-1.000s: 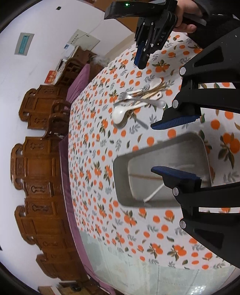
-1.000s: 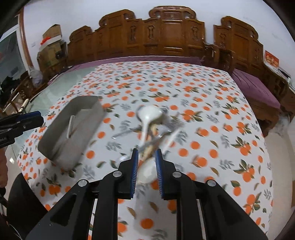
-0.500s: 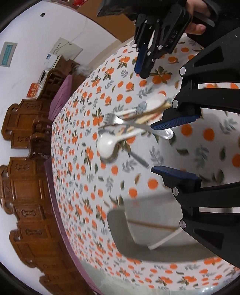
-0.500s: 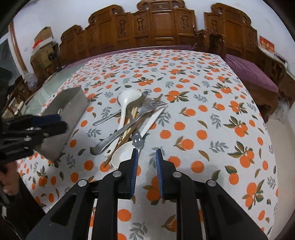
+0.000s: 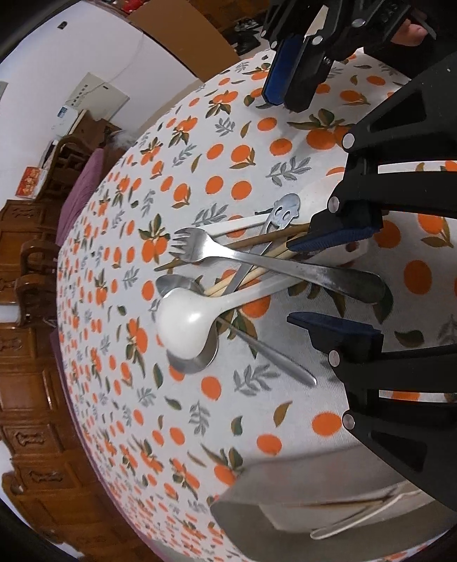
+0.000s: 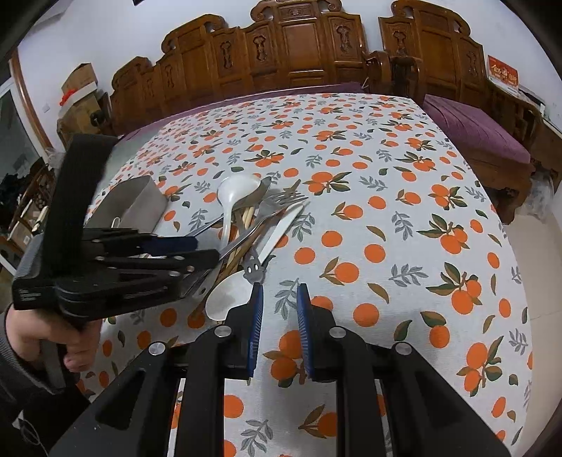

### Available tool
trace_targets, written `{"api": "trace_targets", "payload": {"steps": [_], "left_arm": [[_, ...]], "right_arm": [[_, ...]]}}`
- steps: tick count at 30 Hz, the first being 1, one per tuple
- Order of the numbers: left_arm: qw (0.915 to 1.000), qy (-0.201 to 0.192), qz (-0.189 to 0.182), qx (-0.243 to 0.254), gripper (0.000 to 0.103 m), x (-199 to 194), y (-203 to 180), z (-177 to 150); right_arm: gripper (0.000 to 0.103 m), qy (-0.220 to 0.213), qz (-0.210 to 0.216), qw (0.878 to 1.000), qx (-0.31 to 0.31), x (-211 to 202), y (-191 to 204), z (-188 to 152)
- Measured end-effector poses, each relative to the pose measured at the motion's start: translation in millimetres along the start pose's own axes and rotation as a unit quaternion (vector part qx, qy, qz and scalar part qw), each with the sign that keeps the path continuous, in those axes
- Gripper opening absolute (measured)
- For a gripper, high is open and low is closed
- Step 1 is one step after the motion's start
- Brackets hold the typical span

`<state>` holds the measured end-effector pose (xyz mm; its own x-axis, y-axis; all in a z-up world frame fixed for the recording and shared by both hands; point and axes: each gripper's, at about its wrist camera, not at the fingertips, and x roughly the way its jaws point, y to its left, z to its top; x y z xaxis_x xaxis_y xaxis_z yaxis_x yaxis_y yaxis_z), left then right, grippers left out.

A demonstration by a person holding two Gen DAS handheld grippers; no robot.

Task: Organize utensils
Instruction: 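Grasp a steel fork by its handle with the left gripper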

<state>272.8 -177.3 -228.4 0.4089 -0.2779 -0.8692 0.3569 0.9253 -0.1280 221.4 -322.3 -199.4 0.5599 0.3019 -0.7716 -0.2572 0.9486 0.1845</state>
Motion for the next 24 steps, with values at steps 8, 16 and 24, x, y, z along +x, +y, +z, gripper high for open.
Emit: {"api": "trace_targets", "payload": {"steps": [8,16,24], "left_arm": [[0.9999,0.016,-0.005,0.0,0.014,8.2,-0.7,-1.5],[0.9997,0.011,0.004,0.023,0.011,-10.7,-10.2,-11.7],[0.9997,-0.009,-0.021,0.001,0.01,-42.4,-4.1,-30.5]], "right_arm": [[0.022,0.0,0.003,1.0,0.002,0.1,-0.7,0.7],[0.022,0.0,0.002,1.0,0.001,0.0,-0.1,0.9],[0.021,0.001,0.003,1.0,-0.007,0.2,4.9,1.2]]}}
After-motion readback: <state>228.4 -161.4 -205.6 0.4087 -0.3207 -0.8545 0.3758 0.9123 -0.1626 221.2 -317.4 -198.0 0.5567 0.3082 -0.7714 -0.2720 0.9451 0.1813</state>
